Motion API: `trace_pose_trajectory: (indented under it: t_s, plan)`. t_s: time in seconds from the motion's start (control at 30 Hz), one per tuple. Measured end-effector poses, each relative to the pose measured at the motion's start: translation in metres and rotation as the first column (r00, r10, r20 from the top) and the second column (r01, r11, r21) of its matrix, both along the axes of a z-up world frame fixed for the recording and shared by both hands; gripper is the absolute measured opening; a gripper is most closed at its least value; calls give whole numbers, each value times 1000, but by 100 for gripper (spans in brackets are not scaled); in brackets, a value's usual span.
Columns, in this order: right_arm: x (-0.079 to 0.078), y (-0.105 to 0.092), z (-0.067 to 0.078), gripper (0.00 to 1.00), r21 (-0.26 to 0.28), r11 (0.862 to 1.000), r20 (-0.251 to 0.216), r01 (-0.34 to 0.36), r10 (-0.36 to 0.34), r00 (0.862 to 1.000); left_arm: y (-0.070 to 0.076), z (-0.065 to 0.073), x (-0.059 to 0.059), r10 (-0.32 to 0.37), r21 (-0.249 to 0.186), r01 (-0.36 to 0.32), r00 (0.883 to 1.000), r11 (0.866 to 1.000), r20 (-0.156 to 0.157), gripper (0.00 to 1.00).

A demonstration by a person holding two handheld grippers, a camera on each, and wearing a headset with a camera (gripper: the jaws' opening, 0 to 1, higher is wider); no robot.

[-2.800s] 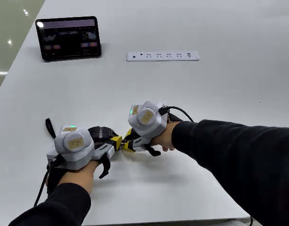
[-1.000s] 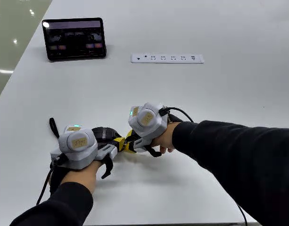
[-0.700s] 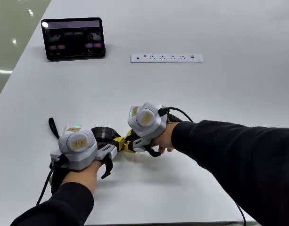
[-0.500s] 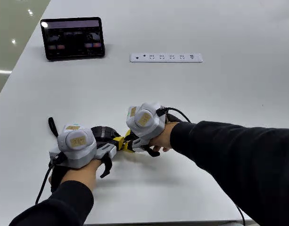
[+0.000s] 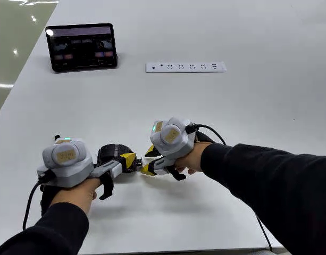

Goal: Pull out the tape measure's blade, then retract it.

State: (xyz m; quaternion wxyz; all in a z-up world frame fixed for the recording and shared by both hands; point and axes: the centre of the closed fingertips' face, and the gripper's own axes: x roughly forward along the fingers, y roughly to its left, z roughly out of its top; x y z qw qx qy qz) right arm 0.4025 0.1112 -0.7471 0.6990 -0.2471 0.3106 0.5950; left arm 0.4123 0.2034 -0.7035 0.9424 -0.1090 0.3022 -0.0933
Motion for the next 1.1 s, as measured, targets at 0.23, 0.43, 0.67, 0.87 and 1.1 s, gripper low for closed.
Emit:
trace_pose_trajectory:
  t_s: [0.23, 0.43, 0.67, 0.87, 1.1]
  plan:
    - [5, -13, 14, 28, 37, 998, 7, 60, -60, 998, 3, 15, -3, -148, -81, 150, 989, 985, 32, 100]
    - [5, -27, 24, 32, 51, 995, 20, 85, -87, 996, 3, 22, -15, -232, -100, 234, 972, 967, 38, 100]
    - [3, -54, 35, 38, 85, 988, 34, 128, -131, 991, 0, 23, -30, -323, -42, 324, 946, 945, 29, 100]
    - [-1, -77, 42, 40, 100, 981, 43, 165, -170, 985, 8, 22, -38, -340, -19, 341, 940, 940, 10, 93]
    - [-3, -103, 41, 44, 111, 965, 23, 236, -240, 971, 6, 26, -40, -352, -34, 353, 936, 935, 25, 100]
